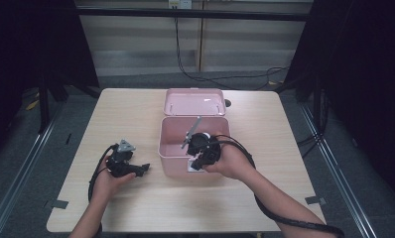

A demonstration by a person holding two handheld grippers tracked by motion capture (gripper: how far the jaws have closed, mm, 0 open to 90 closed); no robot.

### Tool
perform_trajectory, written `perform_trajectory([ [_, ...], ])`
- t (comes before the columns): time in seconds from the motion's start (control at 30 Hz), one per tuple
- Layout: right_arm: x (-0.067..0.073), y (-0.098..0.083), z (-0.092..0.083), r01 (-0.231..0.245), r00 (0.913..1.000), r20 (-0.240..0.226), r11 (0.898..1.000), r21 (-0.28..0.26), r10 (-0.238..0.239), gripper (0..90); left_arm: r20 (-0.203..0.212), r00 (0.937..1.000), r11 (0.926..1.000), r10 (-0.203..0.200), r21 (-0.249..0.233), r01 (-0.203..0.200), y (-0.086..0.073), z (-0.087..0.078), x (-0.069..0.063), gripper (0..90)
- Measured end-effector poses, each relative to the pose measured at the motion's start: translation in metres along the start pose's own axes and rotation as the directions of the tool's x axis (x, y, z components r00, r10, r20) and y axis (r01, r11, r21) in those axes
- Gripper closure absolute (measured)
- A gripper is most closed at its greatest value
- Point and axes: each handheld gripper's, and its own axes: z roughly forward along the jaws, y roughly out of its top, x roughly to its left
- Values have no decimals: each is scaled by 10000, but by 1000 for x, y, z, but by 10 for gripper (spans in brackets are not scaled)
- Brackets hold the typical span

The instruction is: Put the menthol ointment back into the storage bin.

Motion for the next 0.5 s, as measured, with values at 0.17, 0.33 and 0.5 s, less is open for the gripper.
perform_trajectory([
  [0.17, 0, -2, 0, 7, 10000, -27, 9999, -132, -7, 900, 284, 9983, 9986, -510, 137, 506, 13, -1, 5, 202],
  [0.33, 0, -2, 0, -41, 10000, -7, 9999, -124, 41, 900, 463, 9925, 9928, -1133, 447, 1112, 34, -9, 17, 220],
  [0.5, 0, -2, 0, -67, 10000, -18, 9998, -185, 66, 900, 451, 9856, 9862, -1627, 397, 1610, 63, -18, 25, 221],
])
